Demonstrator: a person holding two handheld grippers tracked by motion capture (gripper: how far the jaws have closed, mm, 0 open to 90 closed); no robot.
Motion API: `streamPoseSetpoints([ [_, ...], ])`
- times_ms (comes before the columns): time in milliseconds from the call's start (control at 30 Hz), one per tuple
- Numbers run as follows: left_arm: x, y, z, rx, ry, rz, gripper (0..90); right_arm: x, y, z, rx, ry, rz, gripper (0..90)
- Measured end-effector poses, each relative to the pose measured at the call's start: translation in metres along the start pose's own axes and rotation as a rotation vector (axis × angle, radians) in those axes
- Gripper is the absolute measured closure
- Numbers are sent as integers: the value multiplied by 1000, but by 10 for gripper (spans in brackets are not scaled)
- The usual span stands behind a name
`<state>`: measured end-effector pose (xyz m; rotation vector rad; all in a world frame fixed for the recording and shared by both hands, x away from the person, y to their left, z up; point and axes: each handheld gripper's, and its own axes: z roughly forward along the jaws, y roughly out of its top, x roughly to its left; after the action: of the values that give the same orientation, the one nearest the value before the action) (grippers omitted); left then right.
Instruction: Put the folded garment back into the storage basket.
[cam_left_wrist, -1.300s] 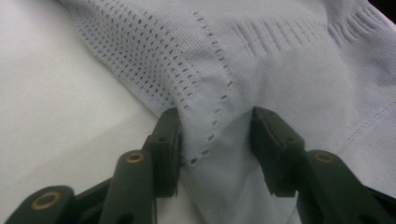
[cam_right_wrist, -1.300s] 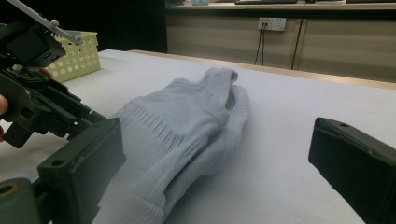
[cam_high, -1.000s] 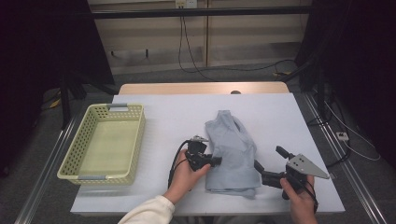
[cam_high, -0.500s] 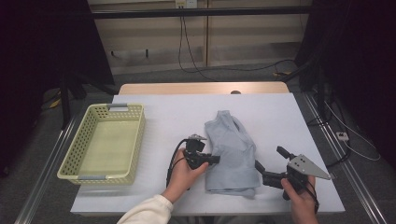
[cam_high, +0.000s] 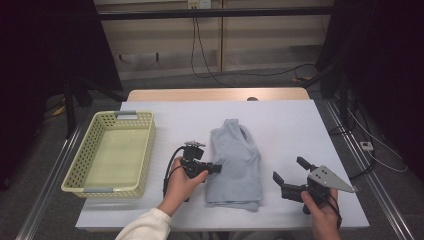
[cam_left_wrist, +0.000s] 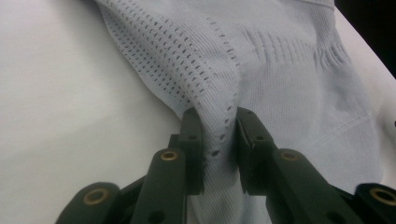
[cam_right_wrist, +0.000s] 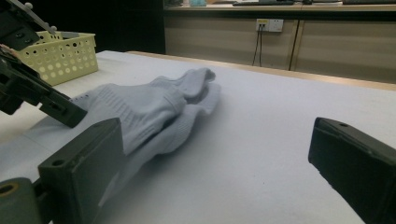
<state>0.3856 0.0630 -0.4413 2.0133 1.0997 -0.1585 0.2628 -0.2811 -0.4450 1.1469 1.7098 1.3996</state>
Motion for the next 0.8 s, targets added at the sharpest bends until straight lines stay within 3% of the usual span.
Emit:
streamPoseSetpoints([
  [367, 23, -8, -32, -25, 66, -42, 738, 1, 0, 0, 0, 2, 0, 32],
  [533, 24, -10, -29, -47, 64, -51, 711, 1, 0, 2, 1, 3, -1, 32],
  [733, 25, -10, -22, -74, 43, -89, 648, 1, 0, 2, 3, 6, -6, 33],
  [800, 24, -9, -20, -61, 39, -87, 623, 1, 0, 2, 3, 7, -6, 33],
])
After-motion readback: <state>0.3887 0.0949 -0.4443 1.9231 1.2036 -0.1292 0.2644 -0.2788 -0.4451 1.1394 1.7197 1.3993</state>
